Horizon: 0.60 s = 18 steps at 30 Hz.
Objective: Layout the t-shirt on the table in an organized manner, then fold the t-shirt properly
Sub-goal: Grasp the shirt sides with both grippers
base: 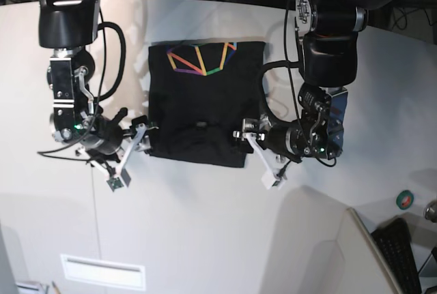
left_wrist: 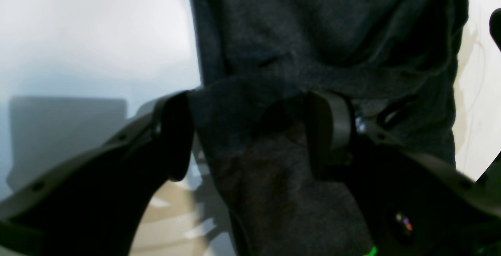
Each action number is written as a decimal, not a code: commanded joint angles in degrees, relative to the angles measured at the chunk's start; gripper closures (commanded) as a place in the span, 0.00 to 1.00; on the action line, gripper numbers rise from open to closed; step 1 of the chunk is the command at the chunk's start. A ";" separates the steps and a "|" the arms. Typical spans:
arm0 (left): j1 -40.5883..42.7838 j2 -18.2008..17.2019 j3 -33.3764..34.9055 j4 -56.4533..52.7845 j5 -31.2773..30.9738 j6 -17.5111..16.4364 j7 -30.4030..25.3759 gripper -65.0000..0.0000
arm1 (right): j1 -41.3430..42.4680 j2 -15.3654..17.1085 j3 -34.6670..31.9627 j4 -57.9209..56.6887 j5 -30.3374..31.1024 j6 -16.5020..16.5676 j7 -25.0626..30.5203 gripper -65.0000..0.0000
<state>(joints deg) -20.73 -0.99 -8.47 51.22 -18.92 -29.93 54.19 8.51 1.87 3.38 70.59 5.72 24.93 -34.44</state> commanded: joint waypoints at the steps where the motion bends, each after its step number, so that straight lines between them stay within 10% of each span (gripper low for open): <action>1: -1.20 0.07 -0.01 2.18 -0.91 -0.09 -0.52 0.37 | 1.11 0.20 0.18 0.84 0.48 0.26 1.25 0.40; 18: -1.03 -0.02 0.16 1.39 -0.38 0.00 -1.23 0.39 | 1.03 -0.07 0.18 0.84 0.48 0.26 1.25 0.40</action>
<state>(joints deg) -19.84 -0.99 -8.40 51.75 -18.46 -29.89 54.26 8.49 1.69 3.38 70.59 5.69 24.93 -34.44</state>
